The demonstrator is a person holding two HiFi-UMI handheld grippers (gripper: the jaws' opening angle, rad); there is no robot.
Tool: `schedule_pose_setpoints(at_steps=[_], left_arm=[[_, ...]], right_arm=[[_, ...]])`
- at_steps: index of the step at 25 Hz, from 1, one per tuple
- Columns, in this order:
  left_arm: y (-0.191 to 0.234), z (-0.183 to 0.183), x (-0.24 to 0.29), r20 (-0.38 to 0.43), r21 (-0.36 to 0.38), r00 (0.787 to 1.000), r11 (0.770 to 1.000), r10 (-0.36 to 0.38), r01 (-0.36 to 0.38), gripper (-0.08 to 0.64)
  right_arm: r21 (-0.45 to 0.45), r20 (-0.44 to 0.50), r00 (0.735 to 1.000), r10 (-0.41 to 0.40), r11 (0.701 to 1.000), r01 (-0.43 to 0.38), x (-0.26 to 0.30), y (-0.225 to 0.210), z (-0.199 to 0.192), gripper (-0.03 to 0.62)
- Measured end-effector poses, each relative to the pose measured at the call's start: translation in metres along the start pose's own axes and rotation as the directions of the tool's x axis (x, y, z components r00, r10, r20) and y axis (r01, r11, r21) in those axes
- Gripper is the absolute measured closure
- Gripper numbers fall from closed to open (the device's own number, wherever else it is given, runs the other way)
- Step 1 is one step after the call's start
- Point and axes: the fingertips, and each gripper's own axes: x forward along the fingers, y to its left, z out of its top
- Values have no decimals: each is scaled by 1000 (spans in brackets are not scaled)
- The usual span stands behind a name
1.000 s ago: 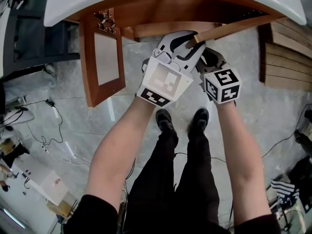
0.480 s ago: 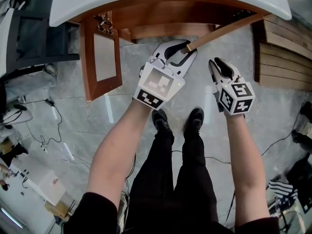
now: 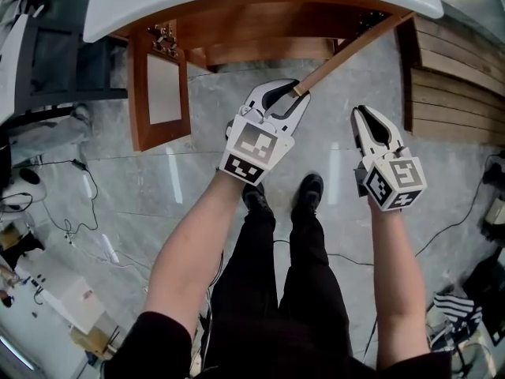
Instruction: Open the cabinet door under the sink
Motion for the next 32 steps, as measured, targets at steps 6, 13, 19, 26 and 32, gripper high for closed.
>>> schedule_pose_setpoints(at_steps=[6,13,19,26,32], left_arm=[[-30,-2,2,-6,-45,1000,999,-2,1,463],[-63,-3,8,-22,-81,1000,997,-9,7,456],[-104,-1,21,-78,-59,995,997,-60,56,433],[-162,8,46,-159,0,978,990,-137,139,449],[-171,13,46,-187,-52,977,994,-105,96,453]], right_arm=[[-4,5,1000,-9,1000,9,-34,-8,0,537],[10,-4,999,-34,999,34,-72,-23,-3,543],[37,13,999,-53,998,52,-97,-32,10,545],[62,23,998,-66,996,64,-136,-39,25,543],[89,26,996,-88,992,86,-172,-47,39,543]])
